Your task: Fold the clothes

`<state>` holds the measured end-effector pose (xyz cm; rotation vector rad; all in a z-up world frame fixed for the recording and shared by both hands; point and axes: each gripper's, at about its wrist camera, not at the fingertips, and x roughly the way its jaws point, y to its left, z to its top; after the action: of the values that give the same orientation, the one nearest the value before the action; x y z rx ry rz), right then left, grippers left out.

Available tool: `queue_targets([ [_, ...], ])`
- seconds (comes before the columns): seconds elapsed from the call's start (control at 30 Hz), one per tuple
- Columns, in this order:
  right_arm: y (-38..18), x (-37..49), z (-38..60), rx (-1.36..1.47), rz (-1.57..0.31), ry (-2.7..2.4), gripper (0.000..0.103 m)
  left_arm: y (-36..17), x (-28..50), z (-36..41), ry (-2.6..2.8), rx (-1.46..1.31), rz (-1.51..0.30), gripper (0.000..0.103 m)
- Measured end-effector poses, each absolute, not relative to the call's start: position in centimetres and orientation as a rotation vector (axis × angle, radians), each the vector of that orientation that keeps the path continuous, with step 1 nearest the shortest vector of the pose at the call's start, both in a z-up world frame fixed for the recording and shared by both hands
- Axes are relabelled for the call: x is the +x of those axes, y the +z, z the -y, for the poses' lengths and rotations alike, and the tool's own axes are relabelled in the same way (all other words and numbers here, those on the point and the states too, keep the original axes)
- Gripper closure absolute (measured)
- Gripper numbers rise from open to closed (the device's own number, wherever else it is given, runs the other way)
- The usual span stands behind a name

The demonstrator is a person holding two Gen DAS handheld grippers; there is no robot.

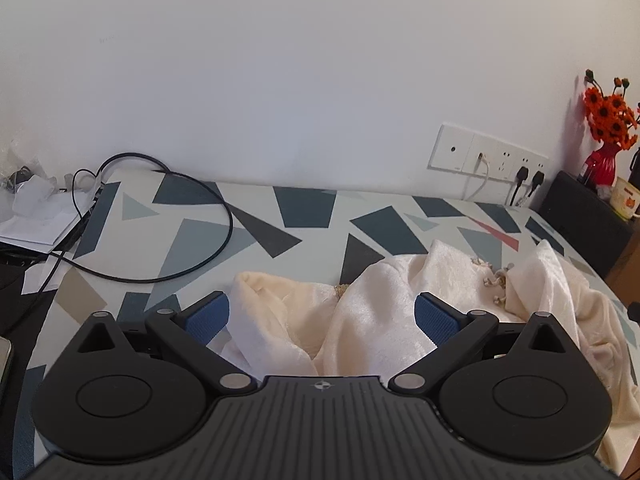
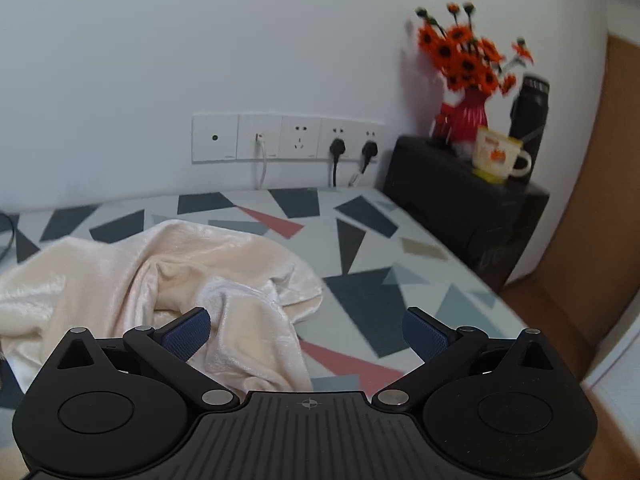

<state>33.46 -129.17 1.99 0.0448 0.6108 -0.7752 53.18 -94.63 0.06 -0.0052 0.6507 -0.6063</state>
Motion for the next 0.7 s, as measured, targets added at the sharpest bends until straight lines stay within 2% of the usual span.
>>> queue_targets([
  [0.2,1.7,34.5,128.7,-0.053,-0.62,-0.709,0.001,-0.1,53.0,95.2,-0.607,0.01,-0.659,0.002],
  [0.53,3.2,33.8,132.1,0.08,-0.564,-0.525,0.001,0.6,51.9,97.1,-0.588,0.036,-0.662,0.002],
  [0.6,3.2,33.9,132.5,0.112,-0.574,-0.481,0.004,0.2,51.8,97.7,-0.589,0.047,-0.681,0.002],
  [0.67,3.2,34.1,132.5,0.134,-0.585,-0.425,0.015,-0.2,51.6,98.2,-0.593,0.059,-0.696,0.002],
  [0.7,3.2,34.4,132.4,0.149,-0.586,-0.396,0.017,-0.4,51.6,98.5,-0.595,0.064,-0.7,0.002],
])
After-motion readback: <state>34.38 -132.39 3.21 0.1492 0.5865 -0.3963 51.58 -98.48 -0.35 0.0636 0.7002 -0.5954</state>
